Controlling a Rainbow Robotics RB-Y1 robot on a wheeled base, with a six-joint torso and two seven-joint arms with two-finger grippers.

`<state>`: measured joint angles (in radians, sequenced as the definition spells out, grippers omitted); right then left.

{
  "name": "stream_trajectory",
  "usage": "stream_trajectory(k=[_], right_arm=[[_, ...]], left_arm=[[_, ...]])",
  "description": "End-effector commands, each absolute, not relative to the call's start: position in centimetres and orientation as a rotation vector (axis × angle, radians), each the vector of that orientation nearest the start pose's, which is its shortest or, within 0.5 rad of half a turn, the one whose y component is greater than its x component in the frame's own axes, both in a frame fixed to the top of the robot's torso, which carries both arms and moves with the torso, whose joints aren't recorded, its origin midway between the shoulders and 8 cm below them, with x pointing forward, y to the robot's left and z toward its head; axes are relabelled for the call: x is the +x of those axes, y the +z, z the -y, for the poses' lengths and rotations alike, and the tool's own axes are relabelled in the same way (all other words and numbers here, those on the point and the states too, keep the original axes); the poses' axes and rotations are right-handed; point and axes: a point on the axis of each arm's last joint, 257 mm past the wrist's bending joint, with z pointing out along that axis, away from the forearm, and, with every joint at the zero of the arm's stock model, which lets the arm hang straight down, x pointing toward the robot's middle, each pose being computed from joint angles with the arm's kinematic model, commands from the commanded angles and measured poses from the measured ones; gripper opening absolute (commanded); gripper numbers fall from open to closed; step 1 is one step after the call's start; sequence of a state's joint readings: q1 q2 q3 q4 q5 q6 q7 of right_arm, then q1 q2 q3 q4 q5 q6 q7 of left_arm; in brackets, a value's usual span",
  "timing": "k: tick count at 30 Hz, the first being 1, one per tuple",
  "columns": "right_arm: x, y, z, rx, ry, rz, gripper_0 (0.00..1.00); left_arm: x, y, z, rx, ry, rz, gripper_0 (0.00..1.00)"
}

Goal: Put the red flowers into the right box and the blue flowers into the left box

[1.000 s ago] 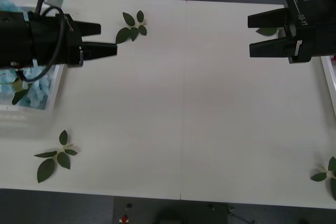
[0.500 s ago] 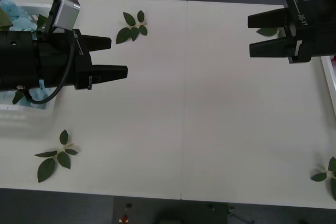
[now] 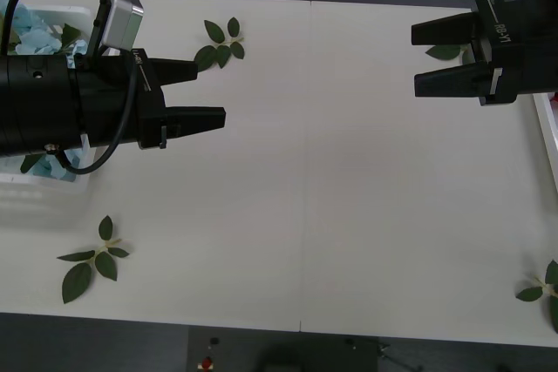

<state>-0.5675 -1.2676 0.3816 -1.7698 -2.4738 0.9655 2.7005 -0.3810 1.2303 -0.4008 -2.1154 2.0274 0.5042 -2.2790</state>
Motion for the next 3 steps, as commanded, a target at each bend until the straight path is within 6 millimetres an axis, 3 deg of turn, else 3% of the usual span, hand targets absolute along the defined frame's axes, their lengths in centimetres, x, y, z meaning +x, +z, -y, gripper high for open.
stream_trajectory(k=[1, 3], right_arm=[[40.27, 0.46, 12.34, -1.251, 0.923, -1.491, 0.92], [40.27, 0.46, 12.34, -1.251, 0.923, -1.491, 0.92]], left_arm=[[41.10, -2.44, -8.63, 1.001, -0.762, -1.587, 0.97], [41.10, -2.44, -8.63, 1.001, -0.762, -1.587, 0.97]])
